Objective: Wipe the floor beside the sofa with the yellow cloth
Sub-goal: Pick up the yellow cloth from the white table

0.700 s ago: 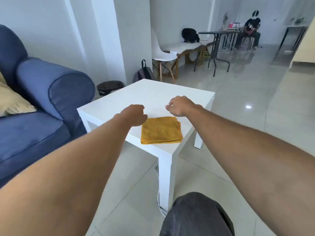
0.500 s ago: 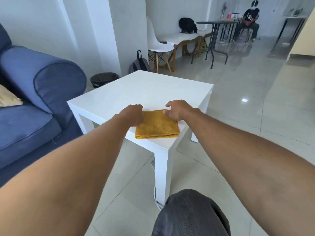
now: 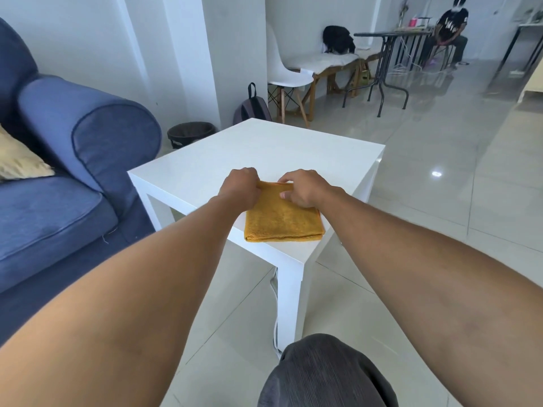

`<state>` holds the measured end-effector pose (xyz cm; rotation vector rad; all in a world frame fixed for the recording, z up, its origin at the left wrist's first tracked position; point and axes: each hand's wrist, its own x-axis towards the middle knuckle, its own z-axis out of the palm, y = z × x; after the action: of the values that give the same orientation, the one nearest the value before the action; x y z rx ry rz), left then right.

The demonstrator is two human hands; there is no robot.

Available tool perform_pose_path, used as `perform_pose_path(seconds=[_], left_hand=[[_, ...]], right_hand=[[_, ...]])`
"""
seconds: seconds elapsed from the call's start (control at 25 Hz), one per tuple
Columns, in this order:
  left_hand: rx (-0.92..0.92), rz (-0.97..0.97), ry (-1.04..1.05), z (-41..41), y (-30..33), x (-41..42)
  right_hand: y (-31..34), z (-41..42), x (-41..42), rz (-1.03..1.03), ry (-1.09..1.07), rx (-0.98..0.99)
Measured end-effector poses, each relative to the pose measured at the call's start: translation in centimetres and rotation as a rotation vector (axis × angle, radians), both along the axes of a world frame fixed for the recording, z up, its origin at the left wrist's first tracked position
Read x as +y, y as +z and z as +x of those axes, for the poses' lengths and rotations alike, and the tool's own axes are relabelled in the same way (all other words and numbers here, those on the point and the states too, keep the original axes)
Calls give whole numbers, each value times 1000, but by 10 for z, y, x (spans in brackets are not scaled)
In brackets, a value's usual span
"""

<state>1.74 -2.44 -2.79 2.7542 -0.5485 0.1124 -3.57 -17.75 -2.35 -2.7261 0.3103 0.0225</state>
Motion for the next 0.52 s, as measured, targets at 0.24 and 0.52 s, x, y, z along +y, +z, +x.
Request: perform_pose_path(seconds=[0.24,0.52], left_hand=[[-61,-74,65,-15,31,45],[-122,-46,207,-48,70,141]], right_hand=[[28,-7,33,16,44,-94],[65,-16,127,39,196,-184]])
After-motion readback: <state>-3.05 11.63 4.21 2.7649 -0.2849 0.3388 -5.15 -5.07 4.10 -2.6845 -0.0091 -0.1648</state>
